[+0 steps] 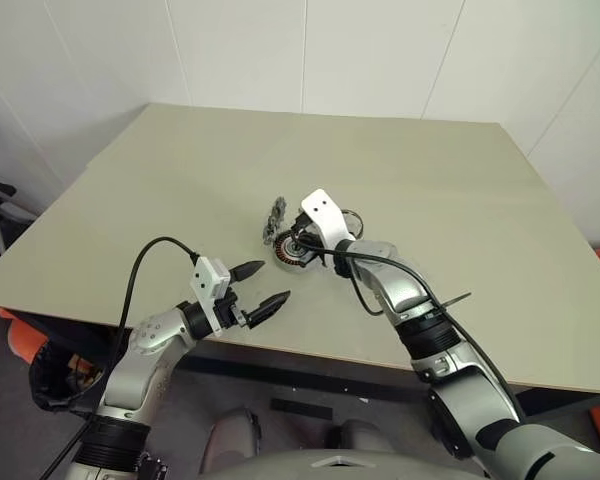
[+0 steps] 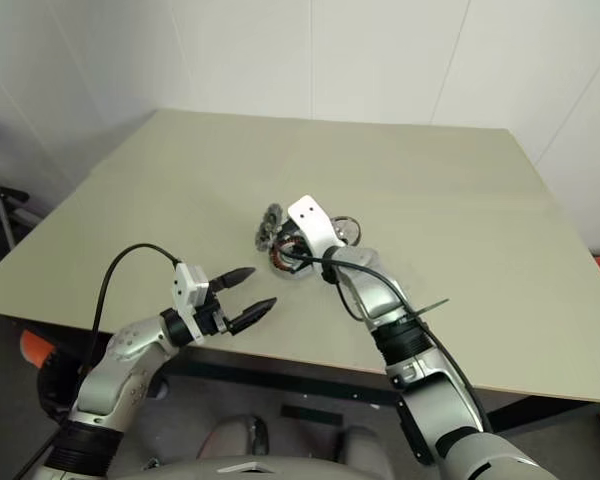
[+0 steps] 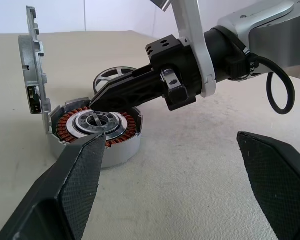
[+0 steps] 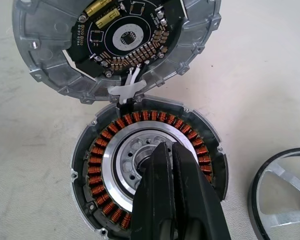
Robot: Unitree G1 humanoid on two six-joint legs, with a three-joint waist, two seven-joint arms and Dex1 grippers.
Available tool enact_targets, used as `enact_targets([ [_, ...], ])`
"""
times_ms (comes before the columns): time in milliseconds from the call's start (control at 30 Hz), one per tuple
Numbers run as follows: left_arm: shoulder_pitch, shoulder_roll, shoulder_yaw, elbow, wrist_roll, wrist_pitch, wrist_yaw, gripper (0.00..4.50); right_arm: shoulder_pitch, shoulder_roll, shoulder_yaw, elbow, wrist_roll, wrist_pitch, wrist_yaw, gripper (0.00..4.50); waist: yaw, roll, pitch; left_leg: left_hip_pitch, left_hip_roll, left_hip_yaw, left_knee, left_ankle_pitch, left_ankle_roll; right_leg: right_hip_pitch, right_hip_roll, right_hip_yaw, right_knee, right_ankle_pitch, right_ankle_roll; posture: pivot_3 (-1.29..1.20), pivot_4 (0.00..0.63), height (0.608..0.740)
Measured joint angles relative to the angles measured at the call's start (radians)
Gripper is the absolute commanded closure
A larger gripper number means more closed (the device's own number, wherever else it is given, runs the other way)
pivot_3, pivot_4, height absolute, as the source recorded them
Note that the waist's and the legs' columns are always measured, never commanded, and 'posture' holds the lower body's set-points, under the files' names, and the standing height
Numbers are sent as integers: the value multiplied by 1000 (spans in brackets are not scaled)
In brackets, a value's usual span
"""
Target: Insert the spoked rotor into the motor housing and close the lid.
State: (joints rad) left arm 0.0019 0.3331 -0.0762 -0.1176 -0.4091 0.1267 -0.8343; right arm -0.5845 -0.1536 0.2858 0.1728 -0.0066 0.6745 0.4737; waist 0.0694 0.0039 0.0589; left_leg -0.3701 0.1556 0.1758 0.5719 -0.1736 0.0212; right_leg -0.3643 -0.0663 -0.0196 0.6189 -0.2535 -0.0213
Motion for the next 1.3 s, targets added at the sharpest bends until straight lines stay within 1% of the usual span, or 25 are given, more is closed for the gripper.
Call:
enact_targets([
  [767, 11, -2, 0, -3, 0, 0, 11, 0, -52, 88, 1, 168, -13, -101, -24, 4415, -1, 0, 0, 0, 0, 0, 0, 0, 0, 0, 0, 0, 0, 0, 0, 0, 0, 740],
  [1000, 9, -2, 0, -16, 0, 6, 20, 0, -52, 81, -12, 157, -8, -96, -30, 4415, 0, 0, 0, 0, 0, 0, 0, 0, 0, -1, 0, 0, 0, 0, 0, 0, 0, 740],
  [1133, 5, -2, -1, -16, 0, 15, 21, 0, -59, 67, -41, 97, -3, -69, -31, 4415, 0, 0, 0, -1, 0, 0, 0, 0, 0, -1, 0, 0, 0, 0, 0, 0, 0, 740],
  [1300, -3, -3, -1, -16, -1, 20, 21, 0, -55, 60, -42, 32, -2, -36, -28, 4415, 0, 0, 0, -1, 1, 0, -1, 0, 0, -2, 1, 0, 0, 0, 0, 0, 0, 740],
])
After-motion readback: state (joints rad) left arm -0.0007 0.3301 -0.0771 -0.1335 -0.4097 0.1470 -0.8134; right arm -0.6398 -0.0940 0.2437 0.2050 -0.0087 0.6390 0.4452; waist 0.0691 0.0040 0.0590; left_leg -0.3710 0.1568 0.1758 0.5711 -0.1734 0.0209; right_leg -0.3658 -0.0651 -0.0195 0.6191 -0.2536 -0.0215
